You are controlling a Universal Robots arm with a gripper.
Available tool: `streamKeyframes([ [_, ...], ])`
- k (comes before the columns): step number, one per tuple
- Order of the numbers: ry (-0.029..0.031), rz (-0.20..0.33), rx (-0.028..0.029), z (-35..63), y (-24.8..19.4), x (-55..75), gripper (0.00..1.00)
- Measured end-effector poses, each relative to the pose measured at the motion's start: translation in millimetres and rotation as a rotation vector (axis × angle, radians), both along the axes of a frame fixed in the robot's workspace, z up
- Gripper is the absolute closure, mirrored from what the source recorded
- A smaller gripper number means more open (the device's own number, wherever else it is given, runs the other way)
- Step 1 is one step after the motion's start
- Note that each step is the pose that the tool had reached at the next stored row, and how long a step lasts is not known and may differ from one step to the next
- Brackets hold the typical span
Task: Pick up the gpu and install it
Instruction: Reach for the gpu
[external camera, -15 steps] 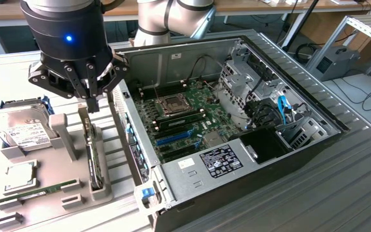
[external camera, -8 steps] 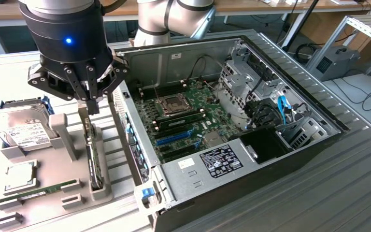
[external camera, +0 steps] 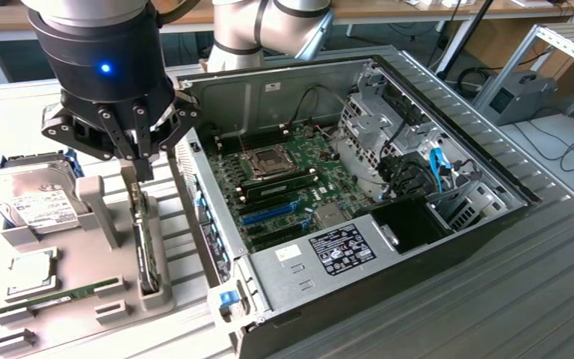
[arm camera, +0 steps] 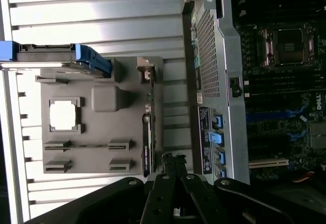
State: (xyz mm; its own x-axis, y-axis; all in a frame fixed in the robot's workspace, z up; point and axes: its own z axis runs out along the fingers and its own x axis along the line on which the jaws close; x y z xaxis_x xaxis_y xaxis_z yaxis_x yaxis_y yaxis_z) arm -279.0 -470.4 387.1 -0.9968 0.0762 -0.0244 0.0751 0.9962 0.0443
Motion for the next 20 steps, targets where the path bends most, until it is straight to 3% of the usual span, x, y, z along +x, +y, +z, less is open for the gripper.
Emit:
streamKeyframes([
  [7,0.0000,0.000,0.0000,-0.2,-4.2,-0.9,0.89],
  [11,0.0000,0.000,0.0000,-1.0,-21.9,-4.4,0.89],
  [13,-0.0001,0.000,0.0001,-1.8,-37.5,-7.2,0.89],
  [14,0.0000,0.000,0.0000,-1.9,-39.1,-7.4,0.89],
  [17,-0.0001,0.000,0.0000,-2.8,-54.7,-10.2,0.89],
  [18,0.0000,0.000,0.0000,-2.9,-58.7,-10.6,0.89],
  [20,0.0000,0.000,0.0000,-2.9,-58.7,-10.6,0.89],
])
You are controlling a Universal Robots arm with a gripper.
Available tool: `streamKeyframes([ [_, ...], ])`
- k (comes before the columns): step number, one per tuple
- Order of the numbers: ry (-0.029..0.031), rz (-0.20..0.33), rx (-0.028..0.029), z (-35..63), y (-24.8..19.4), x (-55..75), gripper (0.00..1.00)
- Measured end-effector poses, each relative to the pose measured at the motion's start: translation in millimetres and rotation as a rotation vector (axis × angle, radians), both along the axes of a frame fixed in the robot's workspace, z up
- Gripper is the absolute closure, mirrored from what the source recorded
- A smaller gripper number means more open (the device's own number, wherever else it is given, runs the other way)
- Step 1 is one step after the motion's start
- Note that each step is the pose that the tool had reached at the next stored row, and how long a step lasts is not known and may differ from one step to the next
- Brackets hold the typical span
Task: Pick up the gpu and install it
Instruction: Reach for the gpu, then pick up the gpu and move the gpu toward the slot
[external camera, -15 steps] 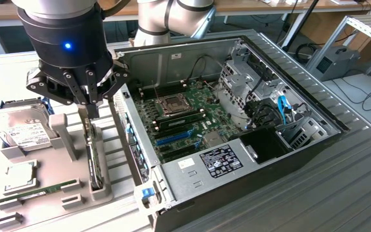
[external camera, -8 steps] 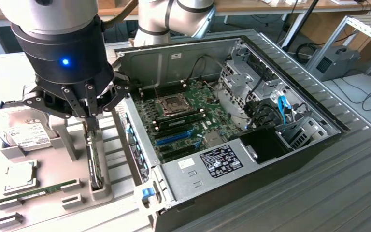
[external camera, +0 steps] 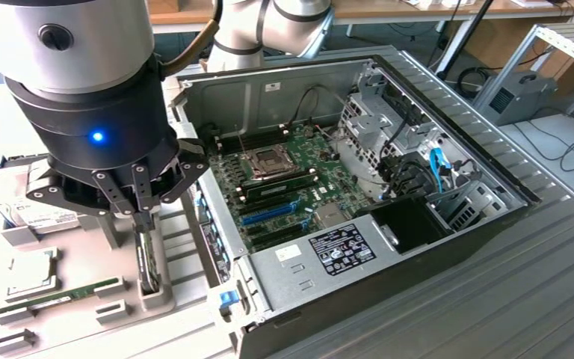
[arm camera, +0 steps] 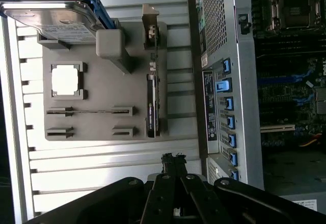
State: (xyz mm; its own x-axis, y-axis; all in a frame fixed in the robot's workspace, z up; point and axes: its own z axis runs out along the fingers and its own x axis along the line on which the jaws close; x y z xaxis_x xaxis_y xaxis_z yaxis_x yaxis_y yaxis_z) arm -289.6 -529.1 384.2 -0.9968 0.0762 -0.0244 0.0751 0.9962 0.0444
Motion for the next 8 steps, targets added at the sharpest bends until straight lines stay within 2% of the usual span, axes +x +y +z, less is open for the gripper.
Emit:
streamKeyframes([
  [8,0.0000,0.000,0.0000,0.0,0.0,0.0,0.89],
])
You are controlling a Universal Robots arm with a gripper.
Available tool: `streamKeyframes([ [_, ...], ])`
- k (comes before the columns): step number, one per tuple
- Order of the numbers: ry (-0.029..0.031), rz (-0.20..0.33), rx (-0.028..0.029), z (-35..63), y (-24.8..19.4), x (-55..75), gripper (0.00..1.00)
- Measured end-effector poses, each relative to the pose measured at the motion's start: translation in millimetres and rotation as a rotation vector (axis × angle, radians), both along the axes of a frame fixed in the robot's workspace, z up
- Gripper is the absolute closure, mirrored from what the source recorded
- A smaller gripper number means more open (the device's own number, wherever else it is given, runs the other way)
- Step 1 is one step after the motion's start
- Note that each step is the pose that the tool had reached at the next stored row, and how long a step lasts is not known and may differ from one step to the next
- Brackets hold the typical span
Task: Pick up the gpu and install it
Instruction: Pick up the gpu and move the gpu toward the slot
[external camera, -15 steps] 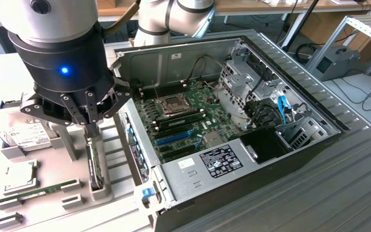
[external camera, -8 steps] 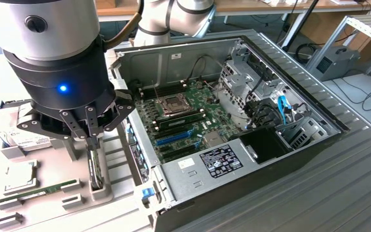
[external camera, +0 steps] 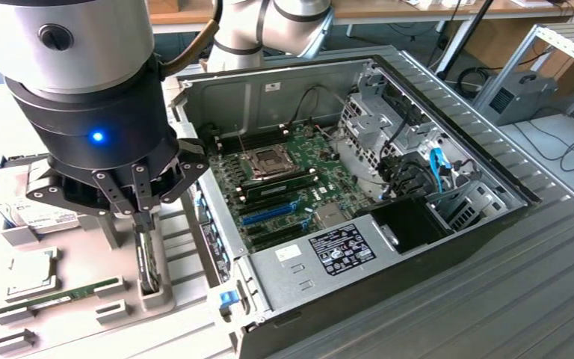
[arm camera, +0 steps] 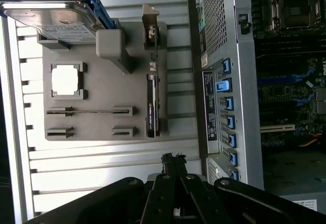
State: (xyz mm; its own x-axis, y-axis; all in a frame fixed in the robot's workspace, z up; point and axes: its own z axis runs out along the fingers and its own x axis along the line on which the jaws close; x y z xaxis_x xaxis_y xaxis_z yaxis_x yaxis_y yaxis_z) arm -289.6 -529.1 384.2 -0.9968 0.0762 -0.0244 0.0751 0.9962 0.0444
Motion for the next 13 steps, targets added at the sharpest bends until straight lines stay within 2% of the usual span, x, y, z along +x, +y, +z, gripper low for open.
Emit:
streamKeyframes([
  [4,0.0000,0.000,0.0000,0.0,0.0,0.0,0.89],
  [6,0.0000,0.000,0.0000,0.0,0.0,0.0,0.76],
  [8,-0.0001,0.000,0.0000,0.0,0.0,0.0,0.76],
  [11,0.0000,0.000,0.0000,0.0,0.0,0.0,0.58],
  [12,0.0000,0.000,0.0000,0.0,0.0,0.0,0.58],
  [13,0.0000,0.000,0.0000,0.0,0.0,0.0,0.52],
])
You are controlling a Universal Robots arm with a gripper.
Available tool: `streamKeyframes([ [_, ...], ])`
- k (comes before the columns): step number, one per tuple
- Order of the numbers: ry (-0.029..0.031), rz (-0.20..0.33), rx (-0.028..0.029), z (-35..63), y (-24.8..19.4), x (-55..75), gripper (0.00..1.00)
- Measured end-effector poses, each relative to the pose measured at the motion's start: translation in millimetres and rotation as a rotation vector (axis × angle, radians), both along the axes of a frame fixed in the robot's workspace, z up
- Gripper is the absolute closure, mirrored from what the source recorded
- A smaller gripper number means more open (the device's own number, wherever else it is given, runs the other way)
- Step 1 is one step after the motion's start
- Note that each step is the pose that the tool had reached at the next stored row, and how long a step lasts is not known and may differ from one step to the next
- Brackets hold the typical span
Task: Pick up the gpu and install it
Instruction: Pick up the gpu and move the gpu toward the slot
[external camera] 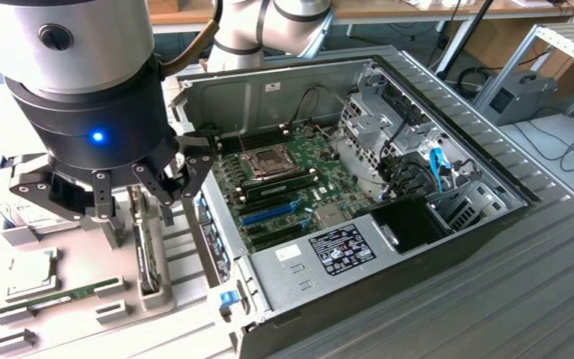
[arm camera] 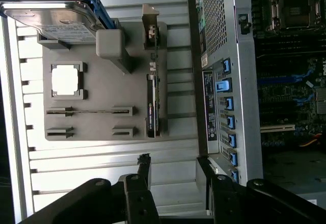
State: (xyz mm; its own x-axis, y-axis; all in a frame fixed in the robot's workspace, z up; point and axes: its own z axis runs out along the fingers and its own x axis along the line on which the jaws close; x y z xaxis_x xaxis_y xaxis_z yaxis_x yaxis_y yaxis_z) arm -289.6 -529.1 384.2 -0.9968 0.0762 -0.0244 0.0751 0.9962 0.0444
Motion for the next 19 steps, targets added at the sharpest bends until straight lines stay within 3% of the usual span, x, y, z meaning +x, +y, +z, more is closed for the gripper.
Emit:
streamKeyframes([
  [9,0.0000,0.000,-0.0001,-0.2,0.0,-0.2,0.52],
  [19,-0.0002,0.000,0.0001,-8.5,1.0,-0.4,0.52],
])
